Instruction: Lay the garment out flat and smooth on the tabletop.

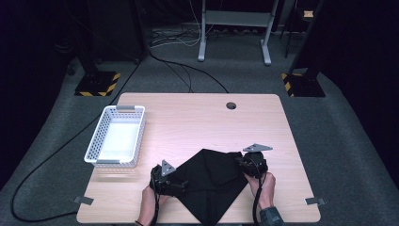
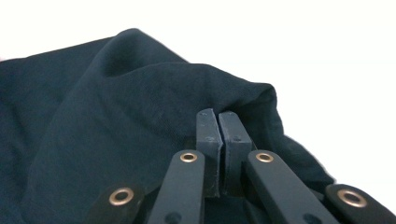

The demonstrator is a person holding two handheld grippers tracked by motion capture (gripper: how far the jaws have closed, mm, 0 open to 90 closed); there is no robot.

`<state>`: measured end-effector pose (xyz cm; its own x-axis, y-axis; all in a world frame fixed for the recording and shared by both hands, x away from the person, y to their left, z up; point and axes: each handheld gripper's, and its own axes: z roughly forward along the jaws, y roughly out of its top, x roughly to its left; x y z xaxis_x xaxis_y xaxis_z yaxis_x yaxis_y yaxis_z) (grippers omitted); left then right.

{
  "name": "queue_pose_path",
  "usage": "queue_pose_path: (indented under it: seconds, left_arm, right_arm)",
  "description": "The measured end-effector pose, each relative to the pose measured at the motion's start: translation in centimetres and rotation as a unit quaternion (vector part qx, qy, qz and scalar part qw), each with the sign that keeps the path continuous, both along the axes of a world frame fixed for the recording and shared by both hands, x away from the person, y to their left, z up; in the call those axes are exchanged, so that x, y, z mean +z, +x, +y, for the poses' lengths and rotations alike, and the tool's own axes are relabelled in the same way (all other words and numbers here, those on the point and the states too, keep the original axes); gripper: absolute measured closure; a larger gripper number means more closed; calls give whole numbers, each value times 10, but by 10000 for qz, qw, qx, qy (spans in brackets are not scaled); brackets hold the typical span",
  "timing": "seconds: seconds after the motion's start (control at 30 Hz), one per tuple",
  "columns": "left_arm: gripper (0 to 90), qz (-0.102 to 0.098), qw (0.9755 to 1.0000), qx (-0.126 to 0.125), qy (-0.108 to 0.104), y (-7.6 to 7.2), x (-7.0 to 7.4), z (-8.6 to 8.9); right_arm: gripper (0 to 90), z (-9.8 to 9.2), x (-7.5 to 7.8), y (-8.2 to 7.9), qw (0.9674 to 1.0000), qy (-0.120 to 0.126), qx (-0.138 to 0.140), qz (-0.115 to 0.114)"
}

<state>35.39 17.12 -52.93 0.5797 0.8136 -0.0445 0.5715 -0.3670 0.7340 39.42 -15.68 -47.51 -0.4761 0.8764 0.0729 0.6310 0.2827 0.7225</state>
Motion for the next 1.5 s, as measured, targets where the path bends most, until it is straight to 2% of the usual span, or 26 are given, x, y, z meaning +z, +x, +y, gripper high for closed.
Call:
queue_pose_path:
  seconds: [0.13,0.17,0.23,0.47,0.6,0.7,0.73,0.77,0.87,0.93,0.97,1.0,1.07,1.1,1.13,1.17,1.2,1.27,1.33,1.37,1.4,1.5]
  left_arm:
    - [57,2,10000,-4,4,0,0,0]
    - [56,2,10000,-4,4,0,0,0]
    - [57,2,10000,-3,4,0,0,0]
    - [57,-6,10000,-14,10,0,0,0]
    - [57,-2,10000,-14,12,0,0,0]
    - [57,-2,10000,-13,10,0,0,0]
    - [57,-3,10000,-12,11,0,0,0]
    - [57,-3,10000,-12,11,0,0,0]
    - [57,-5,10000,-22,22,0,0,0]
    - [57,-5,10000,-13,12,0,0,0]
    - [57,-5,10000,-13,12,0,0,0]
    - [57,-3,10000,-9,8,0,0,0]
    - [57,-4,10000,-12,10,0,0,0]
    - [57,-4,10000,-12,10,0,0,0]
    - [57,-4,10000,-12,11,0,0,0]
    - [57,-4,10000,-12,11,0,0,0]
    - [57,-5,10000,-11,10,0,0,0]
    - [57,-4,10000,-9,6,0,0,0]
    - [57,-3,10000,-9,8,0,0,0]
    - [57,-3,10000,-9,8,0,0,0]
    - [57,-4,10000,-14,12,0,0,0]
    - [57,-2,10000,-9,6,0,0,0]
  right_arm:
    - [886,-8,15,14,9994,-163,-174,-235]
    - [886,-8,15,14,9994,-163,-174,-235]
    - [886,-9,21,26,9985,-363,-217,-343]
    - [886,-3,28,54,9962,-654,-291,-499]
    - [879,2,28,72,9955,-727,-384,-463]
    - [788,4,25,82,9960,-697,-446,-340]
    - [741,4,25,82,9963,-650,-469,-318]
    - [741,4,25,82,9963,-650,-469,-318]
    - [622,-3,25,70,9972,-547,-462,-236]
    - [600,-7,23,60,9980,-447,-417,-134]
    - [600,-7,23,60,9980,-447,-417,-134]
    - [568,-10,16,49,9977,-521,-419,-69]
    - [557,-12,6,44,9973,-578,-456,23]
    - [557,-12,6,44,9973,-578,-456,23]
    - [562,-13,-4,43,9965,-635,-536,115]
    - [562,-13,-4,43,9965,-635,-536,115]
    - [576,-15,-15,45,9954,-663,-658,217]
    - [643,-16,-21,48,9954,-598,-697,274]
    - [755,-17,-24,50,9957,-559,-700,227]
    - [755,-17,-24,50,9957,-559,-700,227]
    - [841,-17,-23,53,9961,-557,-672,149]
    - [862,-16,-18,58,9958,-618,-671,99]
